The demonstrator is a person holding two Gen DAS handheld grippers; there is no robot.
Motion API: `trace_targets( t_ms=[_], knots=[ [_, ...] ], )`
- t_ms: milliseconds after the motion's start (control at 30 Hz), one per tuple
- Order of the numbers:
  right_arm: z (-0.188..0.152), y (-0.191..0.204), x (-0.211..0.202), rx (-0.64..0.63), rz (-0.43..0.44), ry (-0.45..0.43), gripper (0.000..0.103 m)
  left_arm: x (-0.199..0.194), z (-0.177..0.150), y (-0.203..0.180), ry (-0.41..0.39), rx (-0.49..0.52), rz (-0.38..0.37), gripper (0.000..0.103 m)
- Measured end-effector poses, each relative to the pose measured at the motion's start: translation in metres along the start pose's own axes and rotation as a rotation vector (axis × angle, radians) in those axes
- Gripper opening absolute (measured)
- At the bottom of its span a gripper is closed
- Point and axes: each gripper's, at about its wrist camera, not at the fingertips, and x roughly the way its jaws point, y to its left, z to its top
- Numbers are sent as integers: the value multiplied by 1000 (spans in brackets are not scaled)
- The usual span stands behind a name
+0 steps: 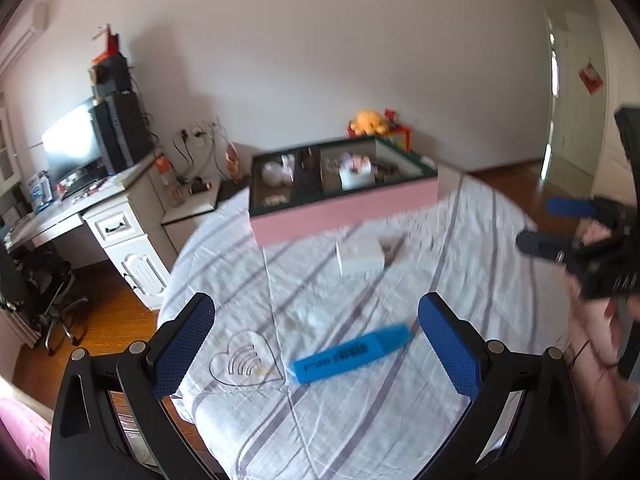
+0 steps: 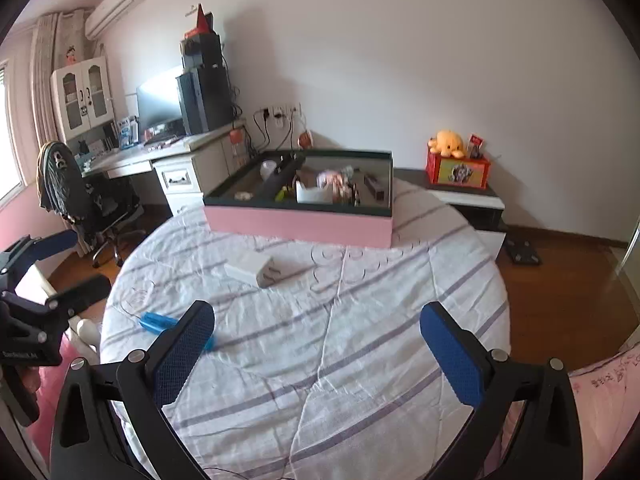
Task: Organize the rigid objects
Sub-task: 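Grasp the blue highlighter with the left tool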
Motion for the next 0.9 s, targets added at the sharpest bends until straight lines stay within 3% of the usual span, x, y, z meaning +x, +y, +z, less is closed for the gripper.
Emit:
trace_targets(
  t_ms=[333,500,667,767,900],
  knots=[
    [-17,-12,46,21,10,106,103,69,-39,0,161,149,-23,103],
    [-20,-14,62,24,22,134,103,88,-42,3,189,119,-56,103],
    [-20,-13,70,23,26,146,103,105,-36,7,228,22,-96,101],
    [-20,-13,74,25,28,154,103,112,-34,9,228,-45,-120,91],
    [-21,-11,78,22,35,163,103,118,-29,15,207,-128,-69,61]
  ],
)
